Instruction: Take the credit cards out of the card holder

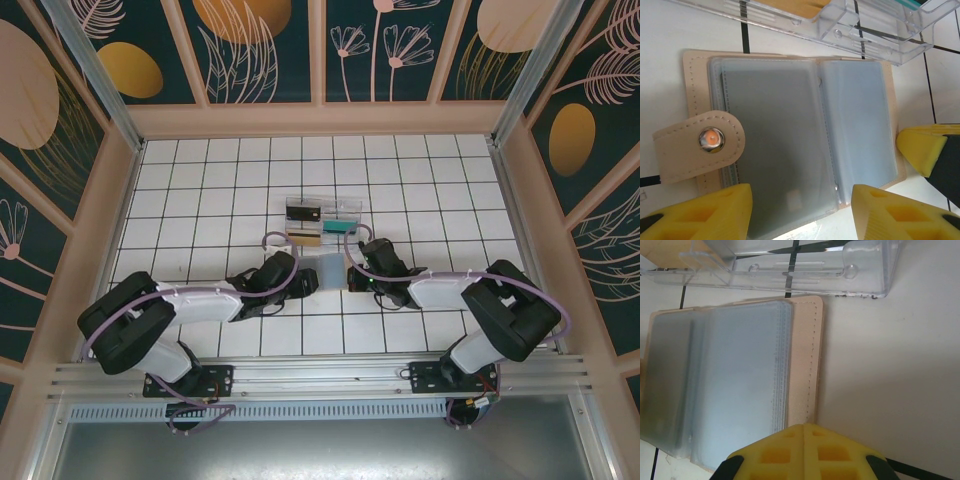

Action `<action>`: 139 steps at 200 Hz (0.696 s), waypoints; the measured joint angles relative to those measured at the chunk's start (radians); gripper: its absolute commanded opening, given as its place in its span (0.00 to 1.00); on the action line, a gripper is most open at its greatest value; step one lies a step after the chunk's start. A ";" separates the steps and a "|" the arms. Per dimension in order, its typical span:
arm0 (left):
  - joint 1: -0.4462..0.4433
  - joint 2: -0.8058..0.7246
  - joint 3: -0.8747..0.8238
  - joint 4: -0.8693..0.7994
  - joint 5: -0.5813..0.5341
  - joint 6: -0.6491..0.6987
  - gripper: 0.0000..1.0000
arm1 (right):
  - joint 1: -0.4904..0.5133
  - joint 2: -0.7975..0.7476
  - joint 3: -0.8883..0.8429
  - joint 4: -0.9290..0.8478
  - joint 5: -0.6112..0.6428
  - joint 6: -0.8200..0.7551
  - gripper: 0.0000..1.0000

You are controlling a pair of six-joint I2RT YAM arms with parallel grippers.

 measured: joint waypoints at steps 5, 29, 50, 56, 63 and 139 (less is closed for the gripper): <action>0.000 0.004 0.002 0.000 0.000 0.000 0.53 | 0.001 0.000 0.001 0.000 0.001 0.000 0.00; 0.000 0.010 0.004 -0.002 -0.005 0.000 0.53 | 0.001 0.003 0.005 0.000 0.001 0.000 0.00; 0.000 0.007 0.004 -0.007 -0.014 0.000 0.53 | 0.003 0.005 0.006 0.000 0.001 0.000 0.00; 0.000 0.003 0.004 -0.012 -0.016 0.000 0.53 | 0.003 0.006 0.007 0.000 0.001 0.000 0.00; 0.000 -0.001 0.004 -0.017 -0.018 -0.001 0.53 | 0.003 0.008 0.008 0.000 0.001 0.000 0.00; 0.000 0.002 0.004 -0.031 -0.030 -0.001 0.53 | 0.003 0.016 0.013 0.006 0.000 0.003 0.00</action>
